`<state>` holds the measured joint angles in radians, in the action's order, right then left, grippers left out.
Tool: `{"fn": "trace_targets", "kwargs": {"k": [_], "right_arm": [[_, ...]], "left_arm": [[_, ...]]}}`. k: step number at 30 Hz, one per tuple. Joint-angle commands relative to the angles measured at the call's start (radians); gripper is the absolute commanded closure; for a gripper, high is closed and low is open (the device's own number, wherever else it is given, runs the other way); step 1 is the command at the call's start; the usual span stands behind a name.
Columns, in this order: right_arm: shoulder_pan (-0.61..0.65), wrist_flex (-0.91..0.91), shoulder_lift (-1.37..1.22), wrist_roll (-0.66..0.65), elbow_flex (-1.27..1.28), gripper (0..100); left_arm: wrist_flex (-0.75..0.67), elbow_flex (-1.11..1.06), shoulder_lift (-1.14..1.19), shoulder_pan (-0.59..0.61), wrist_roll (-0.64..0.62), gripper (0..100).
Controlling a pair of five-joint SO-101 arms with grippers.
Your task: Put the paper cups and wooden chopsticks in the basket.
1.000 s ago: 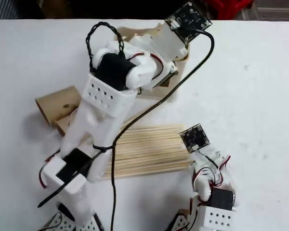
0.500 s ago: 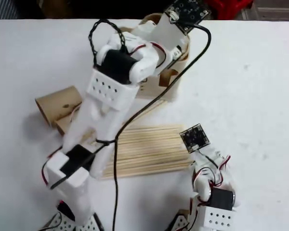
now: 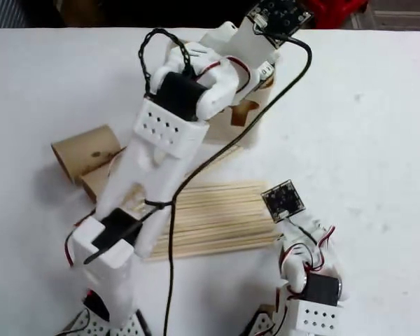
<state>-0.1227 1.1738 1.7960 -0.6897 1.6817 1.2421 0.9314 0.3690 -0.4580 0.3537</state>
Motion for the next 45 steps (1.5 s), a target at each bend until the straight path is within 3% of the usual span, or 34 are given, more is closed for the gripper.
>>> {"fn": "trace_targets", "kwargs": {"k": [1,4,8,14,20,25,31,39,45], "right_arm": [[0.010,0.002,0.005,-0.011,0.008,98.1],[0.010,0.002,0.005,-0.011,0.008,98.1],[0.010,0.002,0.005,-0.011,0.008,98.1],[0.010,0.002,0.005,-0.011,0.008,98.1],[0.010,0.002,0.005,-0.011,0.008,98.1],[0.010,0.004,0.005,-0.011,0.008,98.1],[0.010,0.004,0.005,-0.011,0.008,98.1],[0.010,0.004,0.005,-0.011,0.008,98.1],[0.010,0.004,0.005,-0.011,0.008,98.1]], "left_arm": [[0.140,0.126,-0.085,0.148,-0.163,88],[0.331,0.218,-0.139,0.295,-0.218,88],[0.548,0.278,-0.176,0.513,-0.180,88],[0.549,0.083,-0.202,0.848,-0.135,88],[0.506,-0.296,-0.196,1.038,-0.124,75],[0.295,-0.594,-0.196,1.061,-0.152,75],[0.127,-0.764,-0.196,1.000,-0.261,75],[-0.031,-0.934,-0.194,0.931,-0.351,75],[-0.058,-0.947,-0.194,0.857,-0.425,75]]}}
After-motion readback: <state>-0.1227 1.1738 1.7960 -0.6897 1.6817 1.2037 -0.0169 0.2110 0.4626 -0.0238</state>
